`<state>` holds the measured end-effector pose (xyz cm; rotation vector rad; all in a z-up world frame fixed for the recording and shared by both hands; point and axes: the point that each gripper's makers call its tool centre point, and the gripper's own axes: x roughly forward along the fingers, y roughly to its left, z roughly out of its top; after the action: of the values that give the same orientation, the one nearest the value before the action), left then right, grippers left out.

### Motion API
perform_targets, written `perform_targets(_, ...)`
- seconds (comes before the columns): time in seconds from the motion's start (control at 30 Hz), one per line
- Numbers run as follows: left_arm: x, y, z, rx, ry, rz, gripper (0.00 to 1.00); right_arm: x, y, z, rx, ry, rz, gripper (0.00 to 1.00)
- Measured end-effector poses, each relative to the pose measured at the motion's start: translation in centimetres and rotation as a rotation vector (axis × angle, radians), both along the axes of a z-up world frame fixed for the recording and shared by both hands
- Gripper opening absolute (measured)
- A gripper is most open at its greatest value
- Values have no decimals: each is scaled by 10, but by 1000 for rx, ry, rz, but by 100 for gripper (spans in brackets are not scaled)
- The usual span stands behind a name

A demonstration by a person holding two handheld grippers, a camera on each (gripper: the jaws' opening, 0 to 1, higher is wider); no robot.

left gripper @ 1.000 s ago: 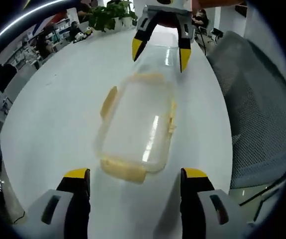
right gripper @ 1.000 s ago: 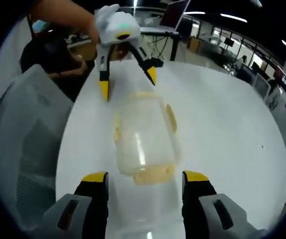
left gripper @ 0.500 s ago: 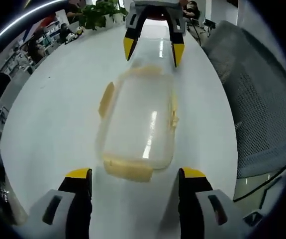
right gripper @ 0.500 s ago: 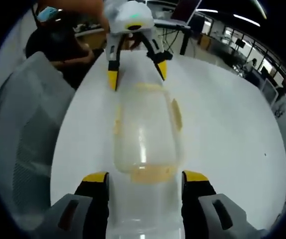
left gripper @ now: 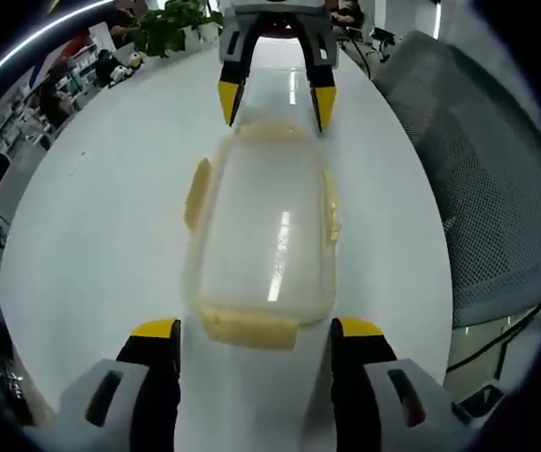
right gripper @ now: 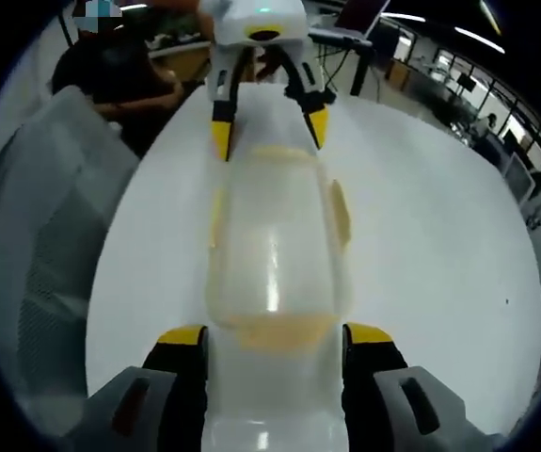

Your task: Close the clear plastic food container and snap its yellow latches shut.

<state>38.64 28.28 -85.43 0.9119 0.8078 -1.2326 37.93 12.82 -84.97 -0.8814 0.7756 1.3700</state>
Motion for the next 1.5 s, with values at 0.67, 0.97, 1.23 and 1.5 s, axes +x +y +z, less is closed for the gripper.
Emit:
perform_targets(0.67, -2, -3, -4, -24, 90, -16, 52, 6, 0, -11, -14, 49, -23, 56)
perform_targets(0.97, -1, -4, -4, -18, 102, -51, 50, 6, -2, -12, -18, 64, -12, 53)
perform_targets(1.23, 0, 0, -3, -25, 115, -58, 40, 5, -3, -13, -16, 71, 13, 45)
perform_targets(1.5, 0, -1, -3, -21, 109, -67, 40, 6, -5, -12, -19, 68, 36, 39)
